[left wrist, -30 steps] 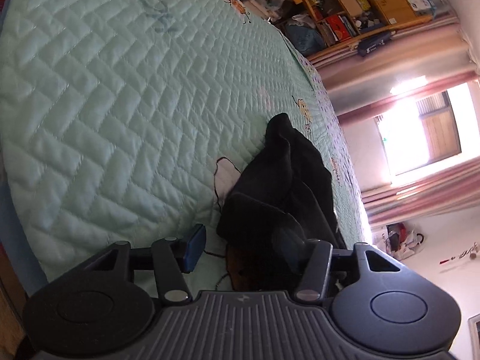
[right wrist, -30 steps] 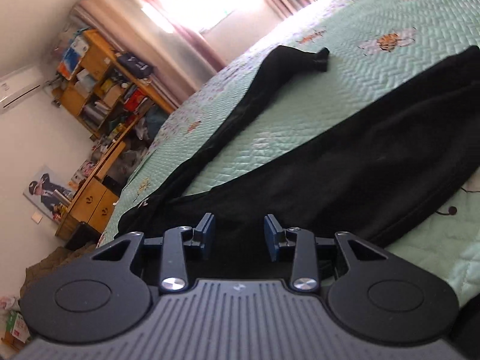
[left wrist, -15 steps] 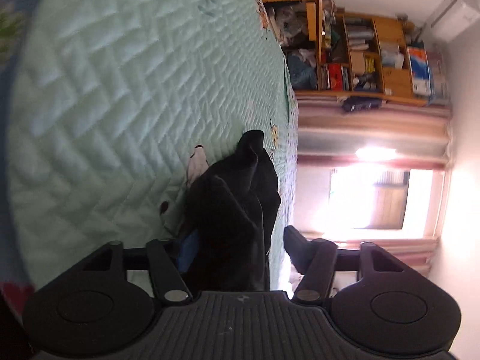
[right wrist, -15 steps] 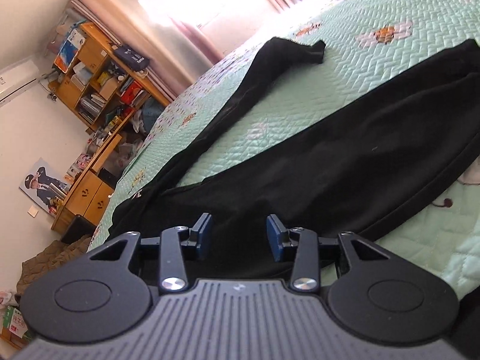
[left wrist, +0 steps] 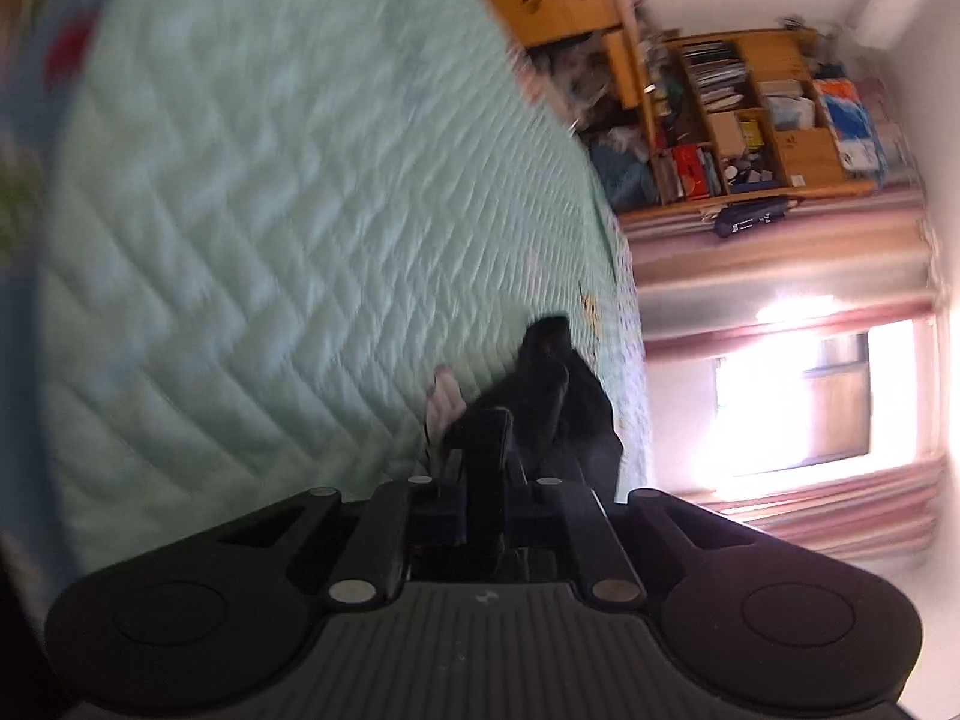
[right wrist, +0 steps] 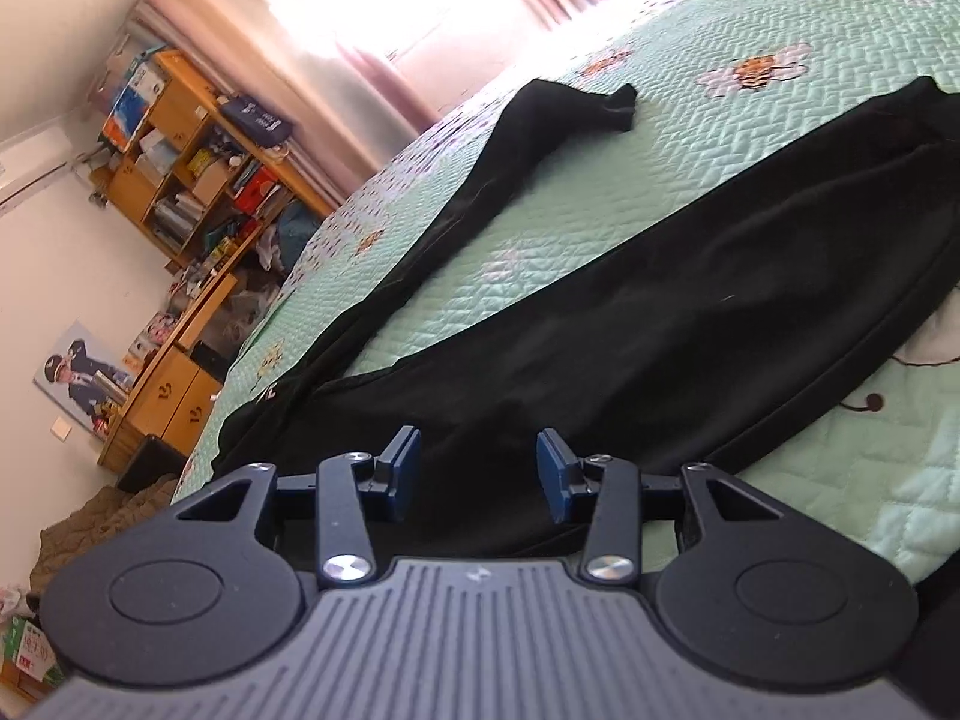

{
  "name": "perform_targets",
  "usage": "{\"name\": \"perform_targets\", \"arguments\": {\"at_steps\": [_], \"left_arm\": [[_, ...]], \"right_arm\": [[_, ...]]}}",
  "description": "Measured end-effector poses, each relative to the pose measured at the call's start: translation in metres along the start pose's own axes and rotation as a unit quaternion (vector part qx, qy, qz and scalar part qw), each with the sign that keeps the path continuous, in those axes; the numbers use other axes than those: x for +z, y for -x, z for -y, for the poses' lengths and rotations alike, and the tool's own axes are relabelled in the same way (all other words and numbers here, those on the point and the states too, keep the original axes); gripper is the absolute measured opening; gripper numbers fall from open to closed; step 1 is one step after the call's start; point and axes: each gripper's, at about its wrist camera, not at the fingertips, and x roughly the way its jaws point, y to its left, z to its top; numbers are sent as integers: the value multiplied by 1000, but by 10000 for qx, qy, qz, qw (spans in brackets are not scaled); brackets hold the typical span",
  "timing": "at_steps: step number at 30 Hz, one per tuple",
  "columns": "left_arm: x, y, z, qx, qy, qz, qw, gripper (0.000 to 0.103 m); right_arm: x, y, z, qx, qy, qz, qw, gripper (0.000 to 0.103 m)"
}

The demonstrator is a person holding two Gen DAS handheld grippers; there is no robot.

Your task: Fold clothes

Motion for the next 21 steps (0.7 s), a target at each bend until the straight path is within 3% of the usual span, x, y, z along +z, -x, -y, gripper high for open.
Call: {"name": "perform_targets", "arguments": {"at_steps": [2, 5, 9, 11, 17, 21], "left_arm": [[-2, 29, 7, -15, -412, 276, 9988, 9], [12, 60, 5, -48, -647, 568, 9963, 9], [33, 57, -20, 216, -316, 40, 9993, 13], [35, 67, -19, 384, -604, 254, 9971, 19], [40, 111, 18, 596, -1652, 990, 9795, 26], [14, 115, 65, 217, -2430, 907, 9655, 27]], "right_arm": [[2, 2, 3, -40, -43, 35, 10000, 45], [4, 3, 6, -43, -52, 40, 10000, 45], [3, -1, 6, 76, -39, 13, 10000, 45], [2, -3, 6, 125, -51, -28, 9999, 45], [20, 1, -12, 43, 770, 273, 9966, 47], [63, -11, -8, 104, 746, 500, 9959, 57]]}}
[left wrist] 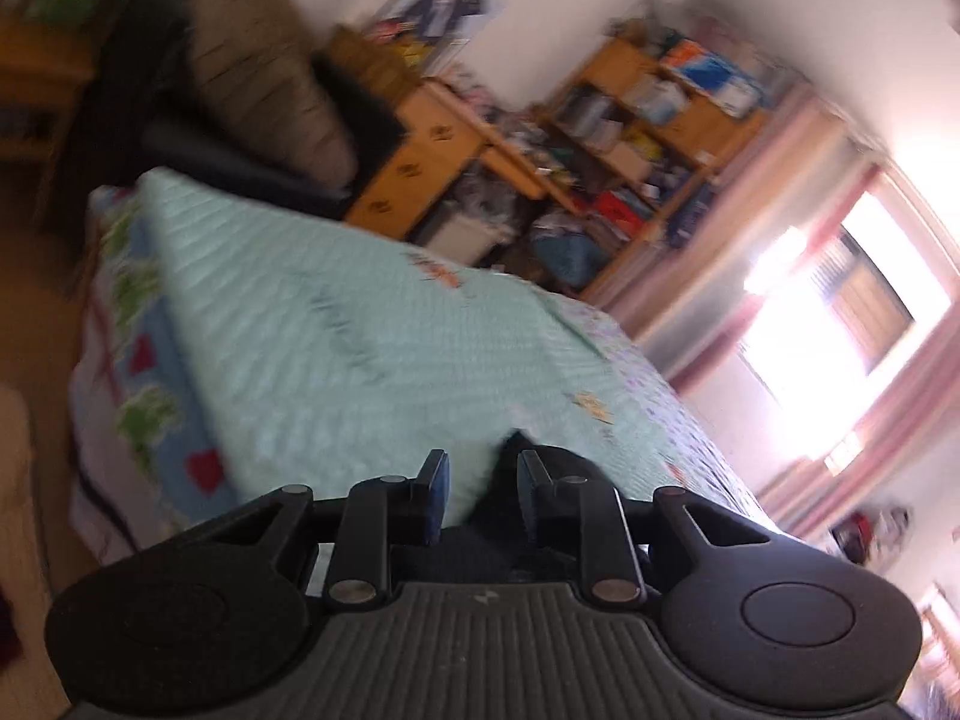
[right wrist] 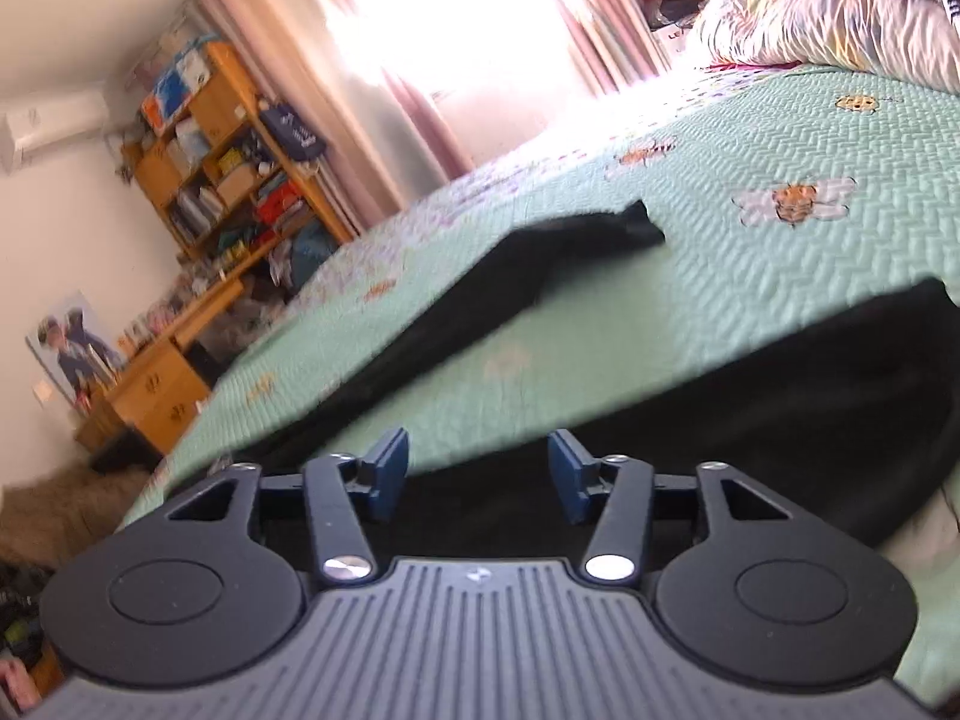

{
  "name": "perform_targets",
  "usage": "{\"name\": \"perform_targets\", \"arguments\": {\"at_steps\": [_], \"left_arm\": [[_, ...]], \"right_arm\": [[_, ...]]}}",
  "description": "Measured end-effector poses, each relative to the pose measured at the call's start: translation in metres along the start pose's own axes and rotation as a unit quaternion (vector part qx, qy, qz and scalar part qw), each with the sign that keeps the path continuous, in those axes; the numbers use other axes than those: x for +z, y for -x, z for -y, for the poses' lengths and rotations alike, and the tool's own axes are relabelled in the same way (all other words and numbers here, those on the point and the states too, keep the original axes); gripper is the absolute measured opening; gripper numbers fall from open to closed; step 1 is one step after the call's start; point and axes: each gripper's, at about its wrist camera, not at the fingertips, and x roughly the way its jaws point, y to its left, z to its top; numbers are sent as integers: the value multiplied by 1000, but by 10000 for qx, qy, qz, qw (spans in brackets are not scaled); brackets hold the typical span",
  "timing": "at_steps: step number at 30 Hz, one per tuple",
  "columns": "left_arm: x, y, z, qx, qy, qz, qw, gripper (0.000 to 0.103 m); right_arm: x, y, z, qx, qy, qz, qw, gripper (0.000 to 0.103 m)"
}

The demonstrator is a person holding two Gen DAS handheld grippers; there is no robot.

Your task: Fold clothes

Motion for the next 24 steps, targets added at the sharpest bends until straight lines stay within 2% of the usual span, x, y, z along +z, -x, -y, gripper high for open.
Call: {"name": "perform_targets", "arguments": {"at_steps": [3, 6, 8, 10, 14, 16, 19, 21, 22, 24], "left_arm": [[-16, -11, 39, -412, -336, -211, 9984, 30], [-46, -29, 70, -500, -928, -400, 9936, 30], [-71, -43, 83, -454, -1222, -530, 9901, 39], [-92, -57, 90, -386, -1475, -577, 9866, 61], [-136, -79, 98, -70, -2216, -448, 9741, 80], [-147, -89, 102, 46, -2358, -381, 9710, 99], [-158, -96, 110, 216, -2607, -235, 9649, 102], [-165, -95, 117, 175, -2906, -128, 9566, 102], [-168, -95, 118, 213, -3018, -115, 9531, 102], [-173, -97, 120, 279, -3142, -130, 9488, 102]], "right_arm": [[37, -30, 25, 57, -716, 88, 9974, 59], [72, -76, 61, 135, -1755, -17, 9844, 59], [85, -110, 84, 110, -2375, -152, 9712, 59], [95, -144, 106, 87, -2895, -297, 9567, 59], [108, -203, 146, -91, -3611, -310, 9320, 61], [111, -229, 159, -1, -3899, -236, 9205, 62], [116, -266, 173, 65, -4275, -159, 9039, 72], [120, -286, 174, 64, -4231, -122, 9060, 72], [124, -289, 170, 41, -4079, -80, 9130, 70], [130, -289, 158, -155, -3632, -67, 9316, 26]]}}
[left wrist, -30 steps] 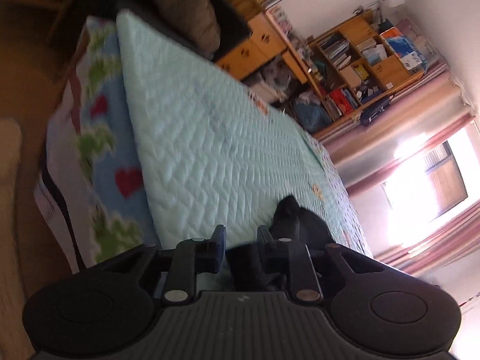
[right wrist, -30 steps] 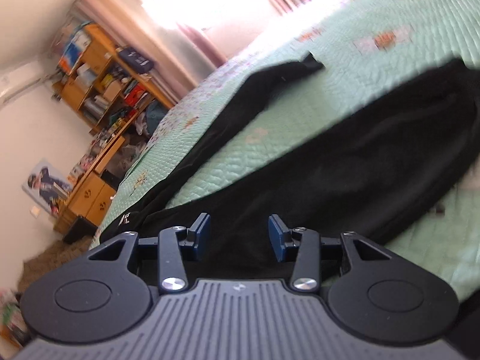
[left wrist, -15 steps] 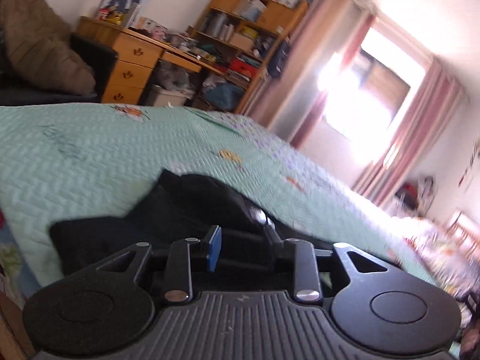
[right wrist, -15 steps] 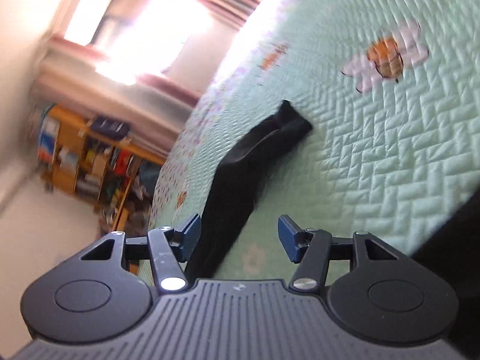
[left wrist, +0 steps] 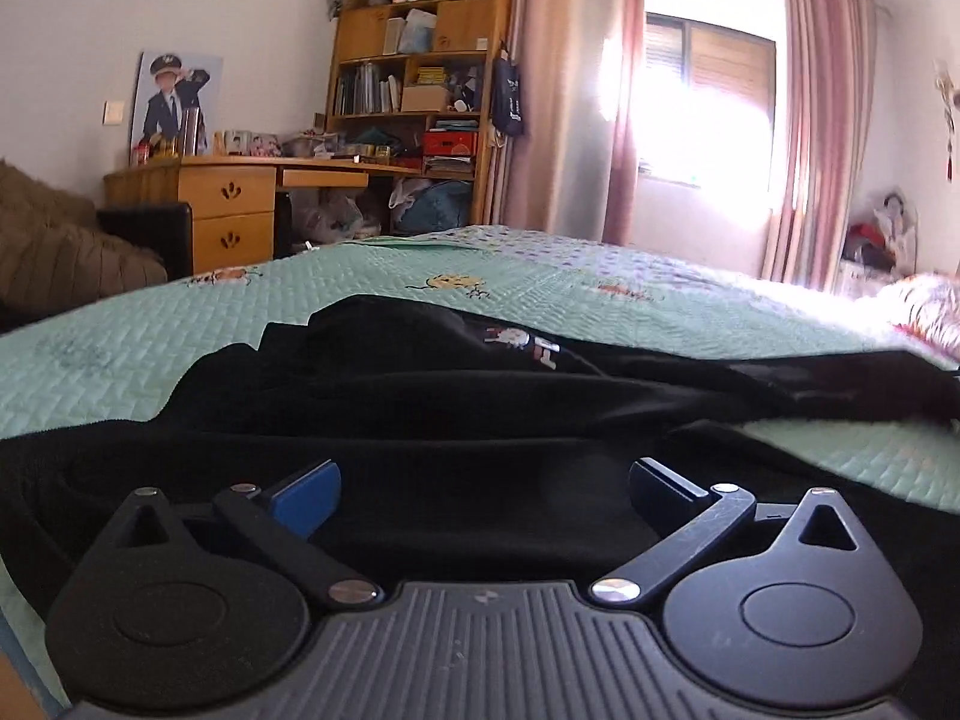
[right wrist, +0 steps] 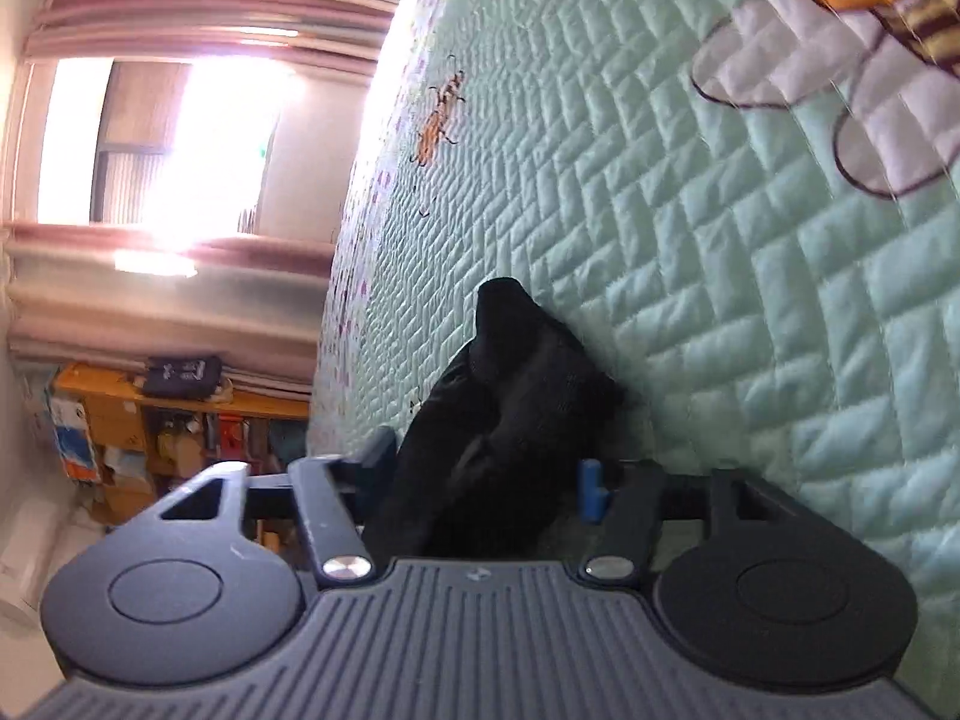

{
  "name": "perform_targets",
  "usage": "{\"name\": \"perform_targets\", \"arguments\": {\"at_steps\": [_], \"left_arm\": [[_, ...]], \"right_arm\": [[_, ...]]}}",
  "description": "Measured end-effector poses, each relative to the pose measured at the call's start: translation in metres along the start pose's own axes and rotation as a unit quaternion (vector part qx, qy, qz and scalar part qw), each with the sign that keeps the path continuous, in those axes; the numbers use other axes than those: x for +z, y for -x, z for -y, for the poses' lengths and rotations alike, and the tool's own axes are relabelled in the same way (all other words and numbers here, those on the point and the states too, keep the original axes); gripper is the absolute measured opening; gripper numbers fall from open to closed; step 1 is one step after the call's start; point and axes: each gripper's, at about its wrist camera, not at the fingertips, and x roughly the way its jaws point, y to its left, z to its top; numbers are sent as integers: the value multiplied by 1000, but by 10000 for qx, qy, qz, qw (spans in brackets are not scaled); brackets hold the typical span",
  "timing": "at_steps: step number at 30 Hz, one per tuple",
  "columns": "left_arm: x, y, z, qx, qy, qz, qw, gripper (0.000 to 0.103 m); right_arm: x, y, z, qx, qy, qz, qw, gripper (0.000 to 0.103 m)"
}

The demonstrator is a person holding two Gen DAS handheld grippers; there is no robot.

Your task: Fold clothes

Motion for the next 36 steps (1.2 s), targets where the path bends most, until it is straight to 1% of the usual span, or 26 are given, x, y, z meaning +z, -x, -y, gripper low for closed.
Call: {"name": "perform_targets", "arguments": {"at_steps": [1, 3, 5, 7, 9, 11, 12, 13, 15, 16, 17, 18, 19, 20, 21, 23, 25, 26, 27, 28, 30, 32, 33, 34, 36], "left_arm": [[-1, -1, 1, 11, -12, -32, 10000, 102], [0, -1, -2, -8, 91, -23, 10000, 102], [0, 1, -7, 19, 234, 27, 9997, 102], [0, 4, -10, 54, 361, 88, 9993, 102], [0, 8, -14, 128, 496, 191, 9985, 102], [0, 10, -18, 140, 611, 209, 9978, 102], [1, 11, -19, 147, 621, 224, 9977, 102], [1, 13, -19, 152, 602, 245, 9978, 102], [0, 14, -19, 171, 551, 278, 9980, 102], [0, 13, -19, 186, 520, 286, 9981, 102], [0, 13, -18, 190, 493, 271, 9982, 102], [0, 12, -18, 191, 477, 259, 9983, 102], [0, 12, -18, 201, 477, 262, 9983, 102], [1, 12, -18, 203, 482, 286, 9982, 102], [3, 13, -18, 203, 489, 313, 9981, 102], [2, 11, -18, 167, 476, 288, 9983, 102], [2, 9, -17, 129, 463, 260, 9985, 102], [1, 8, -16, 107, 440, 229, 9987, 102], [1, 8, -15, 105, 441, 232, 9987, 102], [1, 9, -15, 104, 445, 239, 9987, 102], [1, 9, -16, 126, 480, 245, 9985, 102], [1, 9, -16, 145, 495, 244, 9984, 102], [0, 10, -16, 148, 493, 240, 9984, 102], [0, 10, -16, 155, 481, 227, 9985, 102], [0, 9, -16, 163, 463, 196, 9986, 102]], "right_arm": [[-2, 6, -6, -151, 259, 44, 9995, 16], [-8, 34, -17, -105, 643, 325, 9973, 16], [-14, 75, -32, 54, 896, 608, 9941, 16], [-22, 117, -49, 159, 925, 838, 9921, 16], [-27, 159, -73, 174, 939, 1024, 9901, 15], [-29, 189, -93, 192, 914, 1169, 9887, 15], [-28, 196, -103, 167, 782, 1228, 9892, 15], [-27, 200, -110, 123, 595, 1271, 9900, 15], [-17, 192, -121, -17, 97, 1364, 9906, 16], [-7, 178, -129, -191, -66, 1527, 9881, 19], [3, 164, -137, -363, -216, 1687, 9848, 26], [16, 143, -144, -481, -157, 1834, 9817, 36], [29, 125, -146, -491, 99, 1841, 9816, 50], [42, 107, -148, -515, 349, 1841, 9809, 51], [46, 97, -146, -720, 505, 1744, 9807, 51], [33, 97, -133, -720, 695, 1580, 9824, 50], [3, 98, -113, -540, 1281, 1036, 9849, 50], [-12, 99, -103, -453, 1571, 761, 9836, 50], [-31, 100, -91, -425, 1872, 482, 9802, 50], [-54, 100, -80, -417, 2229, 209, 9737, 50], [-96, 96, -63, -583, 2869, -192, 9560, 50], [-130, 86, -56, -690, 3262, -502, 9414, 50], [-141, 80, -55, -732, 3348, -553, 9378, 50], [-150, 75, -56, -810, 3353, -467, 9375, 50], [-147, 64, -55, -1020, 3164, -180, 9430, 50]]}}
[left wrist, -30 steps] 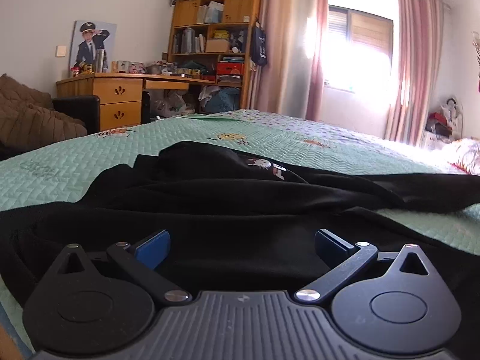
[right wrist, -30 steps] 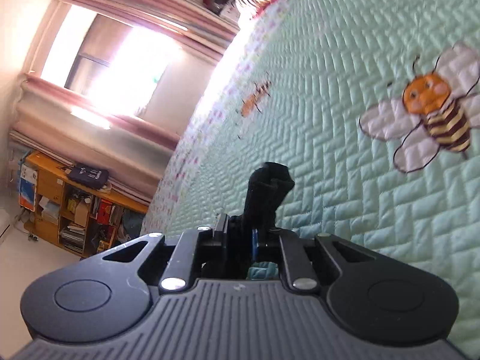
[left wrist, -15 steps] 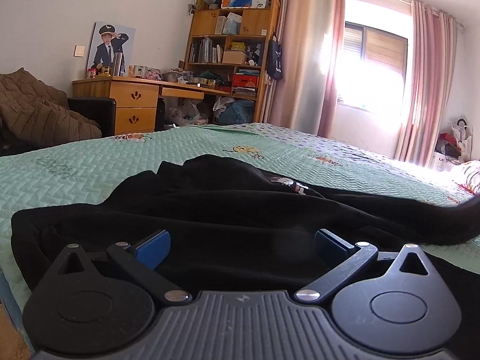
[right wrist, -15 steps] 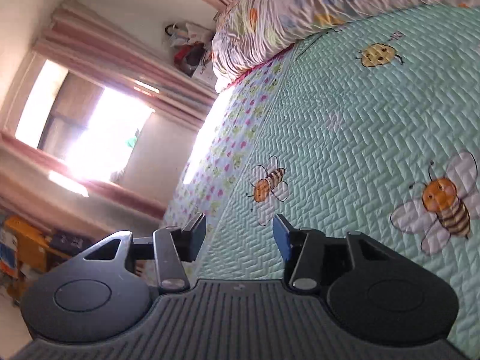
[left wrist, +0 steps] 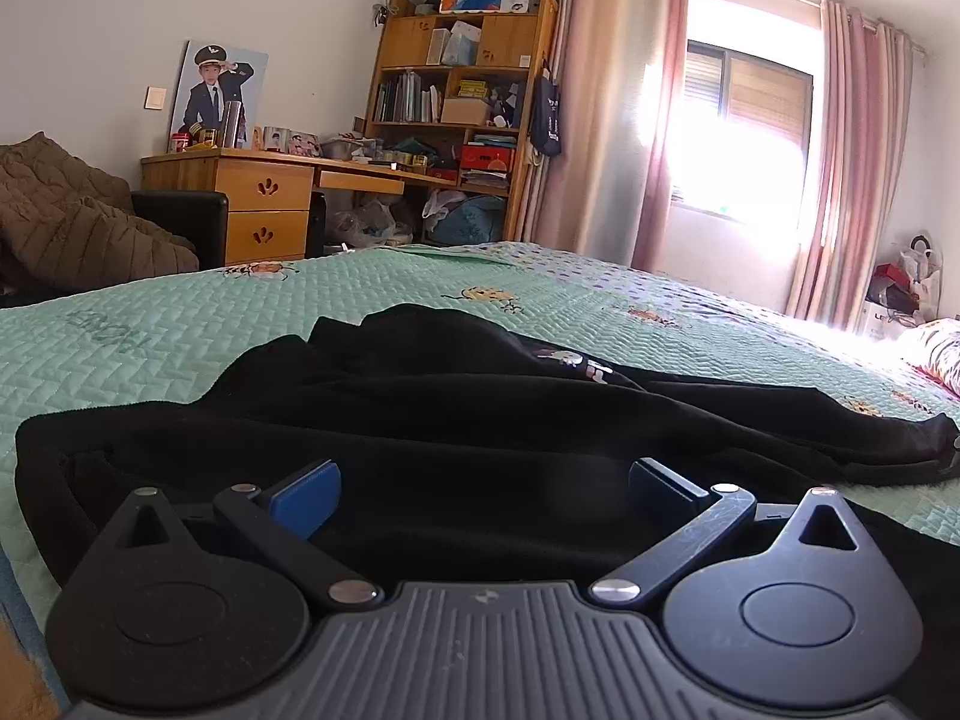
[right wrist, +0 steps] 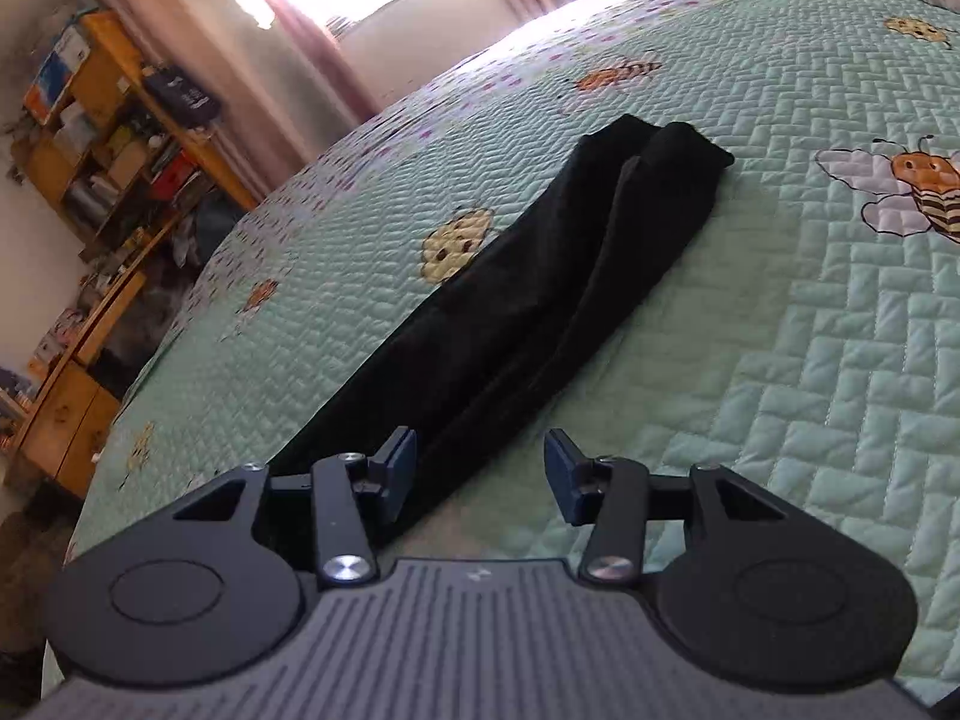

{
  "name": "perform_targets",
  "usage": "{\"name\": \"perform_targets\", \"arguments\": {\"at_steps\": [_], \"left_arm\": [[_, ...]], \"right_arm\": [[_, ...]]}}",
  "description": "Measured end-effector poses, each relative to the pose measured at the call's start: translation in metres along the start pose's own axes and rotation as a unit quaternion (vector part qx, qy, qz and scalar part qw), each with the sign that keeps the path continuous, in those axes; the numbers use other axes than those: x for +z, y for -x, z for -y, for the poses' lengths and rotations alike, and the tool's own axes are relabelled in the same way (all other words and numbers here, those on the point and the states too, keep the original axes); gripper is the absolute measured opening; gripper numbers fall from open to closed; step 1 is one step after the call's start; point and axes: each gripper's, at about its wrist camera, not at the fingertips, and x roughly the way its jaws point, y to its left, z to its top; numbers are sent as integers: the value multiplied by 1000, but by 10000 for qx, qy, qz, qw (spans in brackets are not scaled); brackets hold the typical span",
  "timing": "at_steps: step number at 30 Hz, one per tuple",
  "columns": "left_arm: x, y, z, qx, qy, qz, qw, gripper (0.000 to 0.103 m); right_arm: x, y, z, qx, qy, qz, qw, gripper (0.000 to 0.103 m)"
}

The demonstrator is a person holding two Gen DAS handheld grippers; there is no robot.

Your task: Fold clothes

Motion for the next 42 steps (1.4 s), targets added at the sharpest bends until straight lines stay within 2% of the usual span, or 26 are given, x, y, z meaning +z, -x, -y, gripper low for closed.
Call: {"name": "perform_targets", "arguments": {"at_steps": [5, 8, 10, 12, 13, 14, 15, 17, 18, 20, 23, 24, 25, 26, 28, 29, 30, 31, 33, 35, 36, 39, 42], "left_arm": [[-1, -3, 2, -9, -32, -54, 10000, 102], [-1, -4, 3, -9, -64, -73, 10000, 102], [-1, -5, 3, 1, -75, -87, 9999, 102], [-1, -6, 5, 22, -121, -88, 9999, 102], [-2, -6, 6, 23, -154, -79, 9998, 102], [-2, -6, 8, 23, -194, -70, 9998, 102], [-2, -6, 9, 20, -217, -75, 9997, 102], [-2, -7, 9, 14, -227, -82, 9997, 102], [-2, -6, 9, 11, -213, -80, 9997, 102], [-1, -4, 7, -2, -161, -52, 9999, 102], [-1, -3, 5, -1, -90, -37, 10000, 102], [-1, -3, 5, -5, -71, -42, 10000, 102], [0, -2, 5, -16, -59, -39, 10000, 102], [-1, 0, 3, -4, -61, -26, 10000, 102], [-1, 3, 1, 26, -69, 4, 10000, 102], [-1, 3, 0, 46, -64, 5, 10000, 102], [-1, 3, -1, 67, -59, 4, 10000, 102], [-1, 2, -2, 81, -28, -9, 10000, 102], [0, 2, 0, 77, 30, -17, 10000, 102], [5, 4, 0, 23, 56, 13, 10000, 102], [7, 5, 0, -4, 68, 29, 10000, 102], [28, 15, -13, -70, 368, 204, 9991, 102], [60, 2, -15, -258, 90, 139, 9995, 102]], "right_arm": [[37, -25, 46, -536, -1092, 382, 9918, 50], [62, -46, 65, -644, -1419, 466, 9867, 50], [78, -56, 70, -759, -1478, 663, 9839, 50], [92, -71, 78, -738, -1521, 682, 9833, 50], [97, -78, 82, -716, -1556, 649, 9831, 44], [98, -80, 85, -749, -1556, 600, 9831, 17], [100, -81, 87, -780, -1561, 557, 9831, 7], [94, -59, 88, -776, -1539, 799, 9818, 4], [91, -44, 86, -779, -1441, 979, 9816, 4], [85, 2, 68, -934, -791, 1455, 9818, 4], [80, 64, 68, -1168, -912, 1802, 9724, 7], [81, 63, 76, -1284, -1027, 1553, 9741, 11], [82, 62, 84, -1412, -1134, 1299, 9748, 23], [82, 59, 91, -1750, -1132, 991, 9730, 33], [80, 55, 104, -2407, -1131, 421, 9631, 30], [68, 76, 103, -2584, -1289, 908, 9531, 30], [55, 95, 97, -2407, -1162, 1366, 9539, 30], [44, 106, 88, -2155, -880, 1556, 9600, 32], [25, 106, 57, -1272, -115, 1301, 9832, 33], [10, 97, 24, -554, 563, 964, 9922, 34], [4, 90, 7, -278, 846, 768, 9931, 34], [-10, 76, -28, 358, 1033, 314, 9935, 34], [-26, 74, -57, 595, 1689, 115, 9838, 34]]}}
